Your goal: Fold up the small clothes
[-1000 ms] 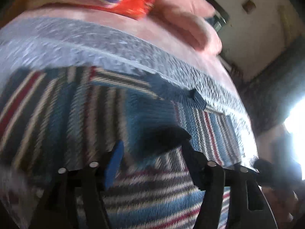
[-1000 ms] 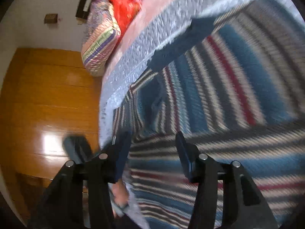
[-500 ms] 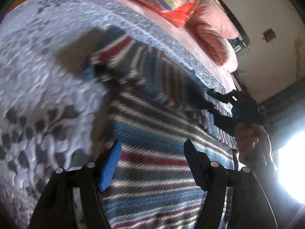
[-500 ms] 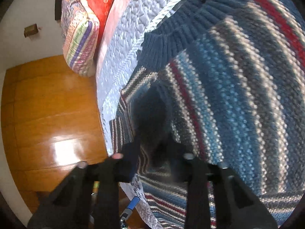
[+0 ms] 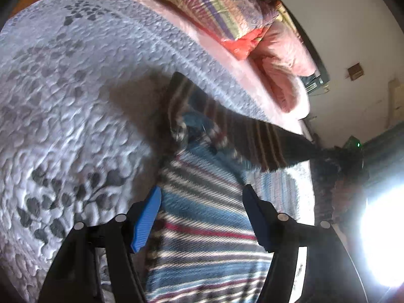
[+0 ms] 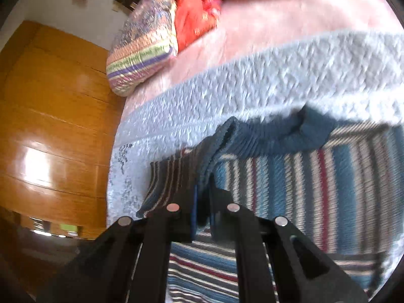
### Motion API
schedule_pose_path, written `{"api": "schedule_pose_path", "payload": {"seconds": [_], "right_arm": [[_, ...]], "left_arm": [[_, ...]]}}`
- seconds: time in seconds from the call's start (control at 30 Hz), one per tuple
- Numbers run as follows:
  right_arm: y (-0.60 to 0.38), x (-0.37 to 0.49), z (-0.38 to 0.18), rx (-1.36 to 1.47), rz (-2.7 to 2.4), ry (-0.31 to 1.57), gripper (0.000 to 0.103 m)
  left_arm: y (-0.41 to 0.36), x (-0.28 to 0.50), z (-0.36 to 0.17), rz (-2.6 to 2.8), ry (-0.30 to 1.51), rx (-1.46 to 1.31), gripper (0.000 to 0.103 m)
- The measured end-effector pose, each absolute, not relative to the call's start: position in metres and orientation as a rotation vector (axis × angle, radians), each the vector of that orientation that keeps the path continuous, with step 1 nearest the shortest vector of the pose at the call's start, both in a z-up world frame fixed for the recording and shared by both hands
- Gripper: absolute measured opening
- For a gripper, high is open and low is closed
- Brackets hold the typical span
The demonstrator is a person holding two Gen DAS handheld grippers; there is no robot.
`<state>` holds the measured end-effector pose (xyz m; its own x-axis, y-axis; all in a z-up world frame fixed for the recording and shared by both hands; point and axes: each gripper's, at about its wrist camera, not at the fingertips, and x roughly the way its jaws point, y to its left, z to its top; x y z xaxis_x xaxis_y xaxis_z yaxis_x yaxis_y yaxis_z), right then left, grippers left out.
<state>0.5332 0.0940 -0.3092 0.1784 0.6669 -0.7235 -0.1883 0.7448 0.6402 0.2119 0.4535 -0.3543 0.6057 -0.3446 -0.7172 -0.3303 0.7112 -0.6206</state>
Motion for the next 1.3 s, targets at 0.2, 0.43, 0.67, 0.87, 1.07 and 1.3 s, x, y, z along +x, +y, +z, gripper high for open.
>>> {"api": "schedule_pose_path", "payload": {"seconds": [0.2, 0.43, 0.67, 0.87, 1.07, 1.3], "right_arm": [[0.050, 0.532, -0.291, 0.371, 0.582, 1.206, 0.006], [0.001, 0.523, -0.345, 0.393, 0.501, 1.261, 0.006], [-0.027, 0.513, -0.406, 0.457, 0.434, 1.317, 0.006], [-0.040, 0.508, -0.452, 0.478, 0.412, 1.379, 0.012], [-0.069, 0.527, -0.422, 0.664, 0.483, 1.234, 0.023], [-0.042, 0.551, -0.465, 0.615, 0.537, 1.371, 0.006]], "left_arm": [[0.454, 0.250, -0.346, -0.087, 0.928, -0.857, 0.066], [0.445, 0.297, -0.367, -0.147, 0.961, -0.883, 0.066], [0.431, 0.347, -0.396, -0.165, 1.029, -0.843, 0.066], [0.420, 0.377, -0.430, -0.138, 1.138, -0.773, 0.066], [0.407, 0.413, -0.423, -0.237, 1.122, -0.718, 0.066], [0.400, 0.463, -0.459, -0.185, 1.238, -0.679, 0.066]]}}
